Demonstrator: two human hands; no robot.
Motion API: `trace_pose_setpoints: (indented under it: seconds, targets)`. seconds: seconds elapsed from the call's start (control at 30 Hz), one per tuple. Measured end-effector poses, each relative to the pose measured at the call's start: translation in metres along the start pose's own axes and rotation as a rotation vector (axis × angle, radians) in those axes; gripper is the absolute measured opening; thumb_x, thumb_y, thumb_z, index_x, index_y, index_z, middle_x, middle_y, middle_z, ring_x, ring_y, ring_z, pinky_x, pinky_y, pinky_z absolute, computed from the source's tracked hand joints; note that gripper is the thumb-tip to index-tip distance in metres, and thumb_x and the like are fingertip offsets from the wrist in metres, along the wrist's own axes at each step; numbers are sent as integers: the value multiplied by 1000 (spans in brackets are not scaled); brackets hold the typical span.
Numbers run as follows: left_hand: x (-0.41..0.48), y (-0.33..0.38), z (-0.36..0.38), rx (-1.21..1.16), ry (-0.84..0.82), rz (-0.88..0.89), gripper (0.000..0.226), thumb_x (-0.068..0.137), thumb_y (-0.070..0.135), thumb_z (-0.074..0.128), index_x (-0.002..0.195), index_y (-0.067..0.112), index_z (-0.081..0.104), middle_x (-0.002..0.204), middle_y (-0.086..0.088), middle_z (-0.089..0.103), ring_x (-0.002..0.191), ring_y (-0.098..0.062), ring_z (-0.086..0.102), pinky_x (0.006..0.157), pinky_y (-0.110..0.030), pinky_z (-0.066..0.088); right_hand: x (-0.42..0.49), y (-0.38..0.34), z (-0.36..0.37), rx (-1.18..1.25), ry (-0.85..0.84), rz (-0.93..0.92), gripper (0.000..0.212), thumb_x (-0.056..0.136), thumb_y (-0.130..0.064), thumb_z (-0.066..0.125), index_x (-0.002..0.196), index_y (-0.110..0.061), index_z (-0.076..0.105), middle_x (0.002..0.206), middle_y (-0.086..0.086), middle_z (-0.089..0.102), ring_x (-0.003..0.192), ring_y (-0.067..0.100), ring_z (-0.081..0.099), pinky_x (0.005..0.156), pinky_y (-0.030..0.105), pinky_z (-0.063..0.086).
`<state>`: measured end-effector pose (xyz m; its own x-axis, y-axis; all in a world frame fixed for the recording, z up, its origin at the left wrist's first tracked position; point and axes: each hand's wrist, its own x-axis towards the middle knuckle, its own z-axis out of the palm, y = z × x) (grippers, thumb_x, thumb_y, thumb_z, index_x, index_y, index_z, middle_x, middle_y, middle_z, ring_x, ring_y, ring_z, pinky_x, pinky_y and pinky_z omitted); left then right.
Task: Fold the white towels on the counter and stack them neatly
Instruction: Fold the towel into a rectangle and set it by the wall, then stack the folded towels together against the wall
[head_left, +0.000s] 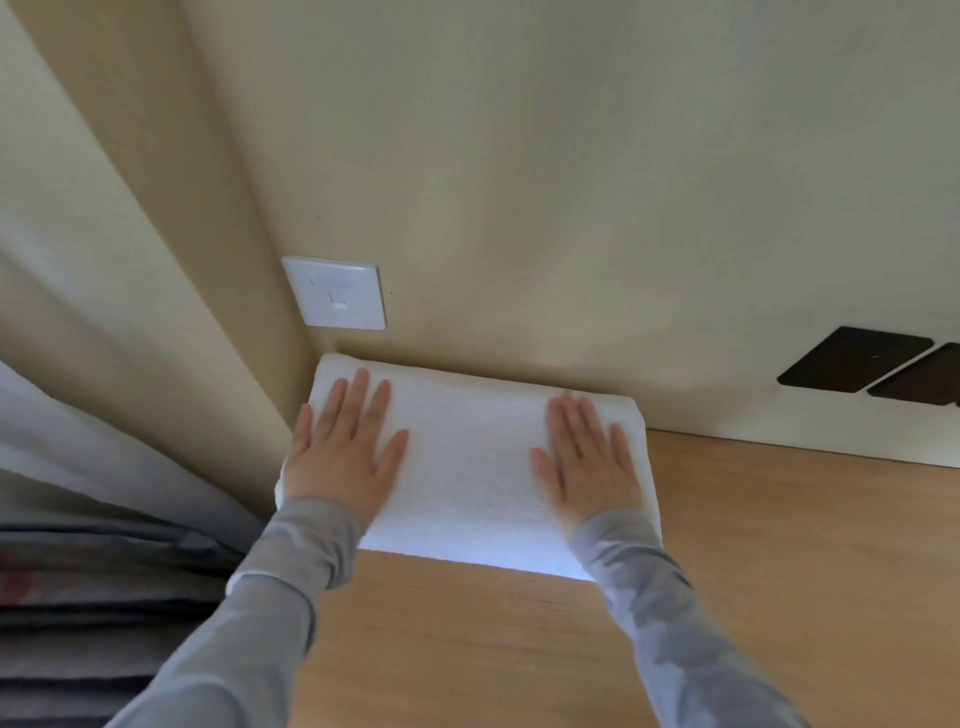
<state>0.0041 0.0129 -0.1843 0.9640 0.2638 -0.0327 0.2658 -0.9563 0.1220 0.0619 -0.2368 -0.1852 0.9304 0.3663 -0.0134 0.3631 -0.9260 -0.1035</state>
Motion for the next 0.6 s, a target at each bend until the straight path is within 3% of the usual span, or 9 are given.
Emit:
trace_pose_setpoints:
  seconds: [0.13,0.6]
  targets:
    - [2,-9,6,-30,-19,33,62,83,59,-11,138,35,-27,148,15,-30,138,-2,-21,118,-35,-7,-4,22,6,48,2,83,64,96,-48,11,147,-13,-4,156,-2,-10,139,5,-15,114,26,-9]
    - [1,4,-22,52,-162,-16,62,94,53,4,147,27,-18,154,8,-25,144,-12,-16,118,-39,-6,-1,13,-24,44,-137,96,63,99,-42,18,148,-9,-3,158,4,-7,145,16,-6,118,32,-3]
